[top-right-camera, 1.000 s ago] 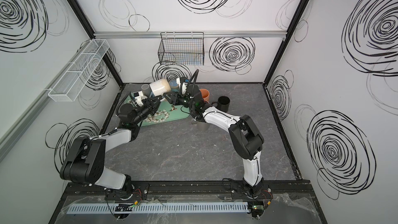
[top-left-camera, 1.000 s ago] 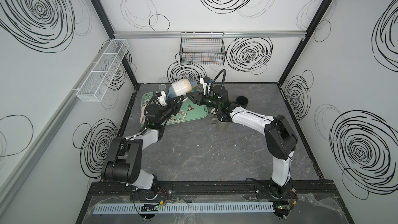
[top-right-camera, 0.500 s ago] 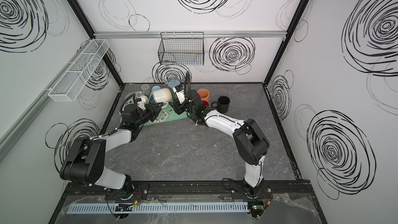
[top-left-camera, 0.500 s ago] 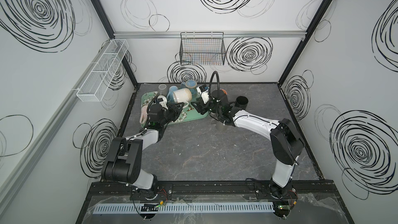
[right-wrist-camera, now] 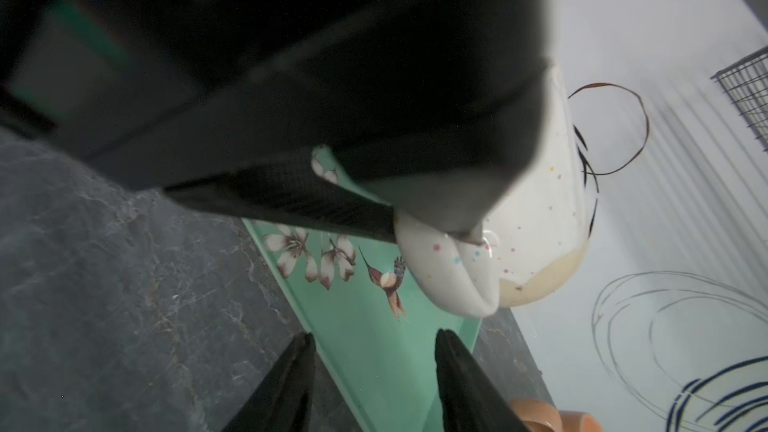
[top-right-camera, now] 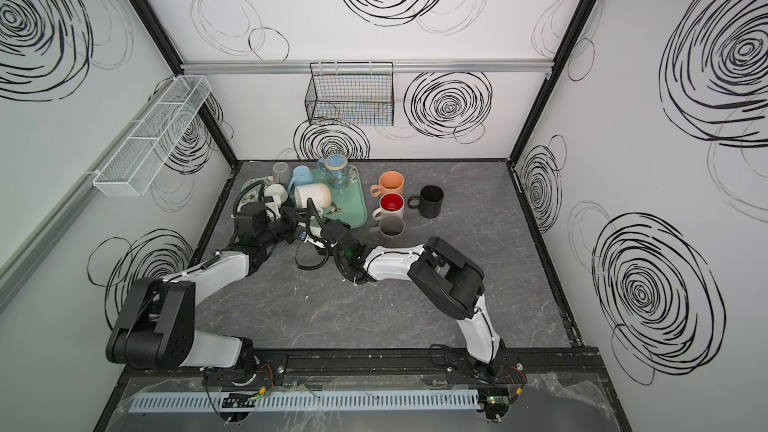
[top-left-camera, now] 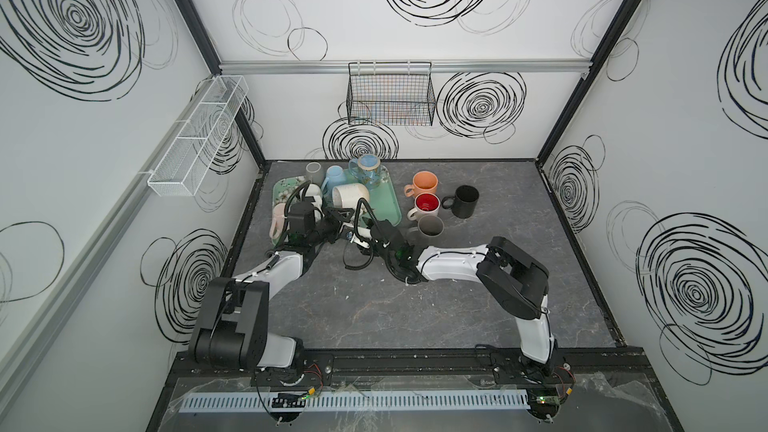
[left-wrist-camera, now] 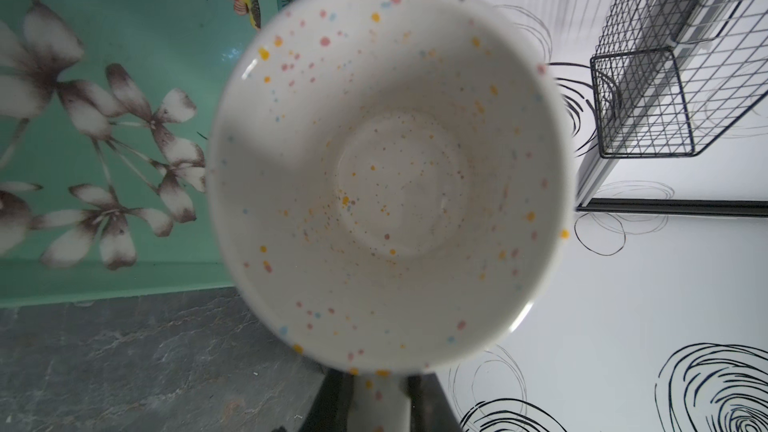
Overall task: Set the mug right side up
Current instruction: 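Grasp the cream mug's handle with the left gripper from the right gripper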
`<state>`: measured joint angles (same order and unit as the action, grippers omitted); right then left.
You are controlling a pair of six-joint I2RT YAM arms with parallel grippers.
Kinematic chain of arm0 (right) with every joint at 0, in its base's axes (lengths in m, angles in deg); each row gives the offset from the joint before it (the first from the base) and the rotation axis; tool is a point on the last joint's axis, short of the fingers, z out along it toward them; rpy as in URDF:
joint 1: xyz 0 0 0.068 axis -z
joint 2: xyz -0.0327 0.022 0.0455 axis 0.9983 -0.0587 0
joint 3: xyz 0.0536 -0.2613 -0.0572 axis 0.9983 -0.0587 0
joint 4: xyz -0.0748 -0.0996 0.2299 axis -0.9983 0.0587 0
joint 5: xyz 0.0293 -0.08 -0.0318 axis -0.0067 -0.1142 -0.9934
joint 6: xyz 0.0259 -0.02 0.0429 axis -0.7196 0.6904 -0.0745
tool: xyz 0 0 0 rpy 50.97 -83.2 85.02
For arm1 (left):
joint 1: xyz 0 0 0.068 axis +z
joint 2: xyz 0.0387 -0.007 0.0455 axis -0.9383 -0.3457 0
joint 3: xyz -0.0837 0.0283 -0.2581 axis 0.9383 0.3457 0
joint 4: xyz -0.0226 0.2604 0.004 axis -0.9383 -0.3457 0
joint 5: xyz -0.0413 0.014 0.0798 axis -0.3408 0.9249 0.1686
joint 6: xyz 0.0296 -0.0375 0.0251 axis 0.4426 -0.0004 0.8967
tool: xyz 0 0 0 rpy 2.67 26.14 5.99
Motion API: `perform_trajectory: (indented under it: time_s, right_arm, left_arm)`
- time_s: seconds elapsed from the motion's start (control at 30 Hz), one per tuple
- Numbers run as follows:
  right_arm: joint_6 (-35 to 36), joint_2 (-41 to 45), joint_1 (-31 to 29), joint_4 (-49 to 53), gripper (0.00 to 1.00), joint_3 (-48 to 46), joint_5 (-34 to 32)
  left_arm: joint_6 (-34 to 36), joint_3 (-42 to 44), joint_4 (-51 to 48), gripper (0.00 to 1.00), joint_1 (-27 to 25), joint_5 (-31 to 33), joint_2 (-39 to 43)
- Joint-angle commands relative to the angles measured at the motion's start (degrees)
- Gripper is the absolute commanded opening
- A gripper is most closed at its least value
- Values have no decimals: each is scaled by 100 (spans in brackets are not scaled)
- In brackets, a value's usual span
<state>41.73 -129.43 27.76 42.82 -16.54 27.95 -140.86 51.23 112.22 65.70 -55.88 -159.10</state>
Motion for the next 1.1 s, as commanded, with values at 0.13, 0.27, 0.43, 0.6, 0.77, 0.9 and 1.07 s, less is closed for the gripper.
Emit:
perform_trajectory:
  time_s: [0.13, 0.27, 0.43, 0.6, 0.77, 0.9, 1.07]
  right_arm:
    - [1211, -442, -113, -820, 47, 500, -739]
    - [1394, -566, -155, -1024, 44, 557, -769]
    - [1473, -579, -230, -1544, 44, 324, -644]
    - [1387, -284, -204, -2529, 42, -500, -179]
    - [1709, 11, -204, -3109, 41, -1129, 261]
    - [2182, -96, -238, -3624, 41, -1262, 75]
    - [2441, -168, -285, -4375, 42, -1413, -76]
  left_arm:
    - [273, -229, 518, 0, -14, -90, 475]
    - [220, -150, 565, 0, -32, -132, 543]
    - [-7, -30, 853, 0, 14, -353, 560]
    - [2, -35, 744, 0, 280, -812, 625]
    - [425, -278, 38, 0, 459, -1238, 718]
    - [816, -509, -548, 0, 565, -1452, 817]
    - [1006, -596, -895, 0, 619, -1531, 923]
